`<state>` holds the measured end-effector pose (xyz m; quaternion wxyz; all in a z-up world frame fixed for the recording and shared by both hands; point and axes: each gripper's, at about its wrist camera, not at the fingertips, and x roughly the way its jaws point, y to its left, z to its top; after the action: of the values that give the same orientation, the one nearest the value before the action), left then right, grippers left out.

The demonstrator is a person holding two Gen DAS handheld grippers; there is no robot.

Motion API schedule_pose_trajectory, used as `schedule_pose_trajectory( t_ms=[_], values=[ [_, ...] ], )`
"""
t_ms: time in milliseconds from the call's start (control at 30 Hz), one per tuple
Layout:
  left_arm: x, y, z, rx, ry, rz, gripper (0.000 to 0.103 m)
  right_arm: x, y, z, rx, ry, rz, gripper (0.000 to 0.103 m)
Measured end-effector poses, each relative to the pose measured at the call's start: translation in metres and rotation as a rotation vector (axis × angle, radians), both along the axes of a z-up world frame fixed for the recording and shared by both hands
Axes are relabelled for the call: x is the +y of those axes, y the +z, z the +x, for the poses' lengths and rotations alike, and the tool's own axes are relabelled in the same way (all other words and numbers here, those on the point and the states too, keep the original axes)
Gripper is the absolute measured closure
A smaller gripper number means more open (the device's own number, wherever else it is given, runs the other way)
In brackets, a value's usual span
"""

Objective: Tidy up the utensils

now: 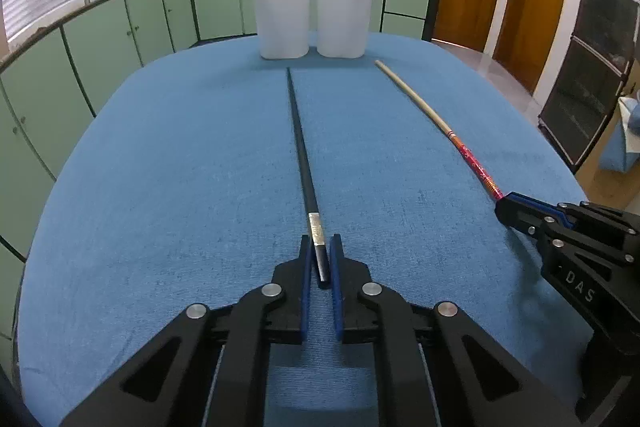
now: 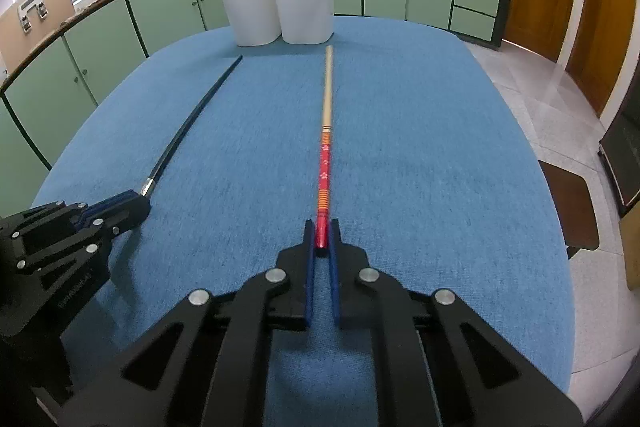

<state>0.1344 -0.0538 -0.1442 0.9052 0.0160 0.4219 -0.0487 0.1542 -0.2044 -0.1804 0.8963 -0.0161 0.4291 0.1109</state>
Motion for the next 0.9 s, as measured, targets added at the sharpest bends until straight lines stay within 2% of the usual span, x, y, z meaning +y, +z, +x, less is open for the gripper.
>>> schedule_pose_trajectory(
  t_ms=[300,433,700,900],
  values=[
    [0.007,0.009,-0.002,-0.011,0.004,-0.034,0.096,-0.005,0.015,-0.008,-0.036,-0.004,0.019,0.098],
    [0.008,0.031,-0.009,-0.072,-0.008,-0.013,0.096,-0.007,0.033,-0.013,-0.076,-0.003,0.019,0.098],
    [0.019,0.092,-0.01,-0.228,-0.008,-0.048,0.096,-0.014,0.088,-0.02,-0.2,0.008,0.075,0.098],
    [0.026,0.136,0.001,-0.338,-0.011,-0.074,0.096,-0.018,0.132,-0.011,-0.273,0.025,0.132,0.098]
  ],
)
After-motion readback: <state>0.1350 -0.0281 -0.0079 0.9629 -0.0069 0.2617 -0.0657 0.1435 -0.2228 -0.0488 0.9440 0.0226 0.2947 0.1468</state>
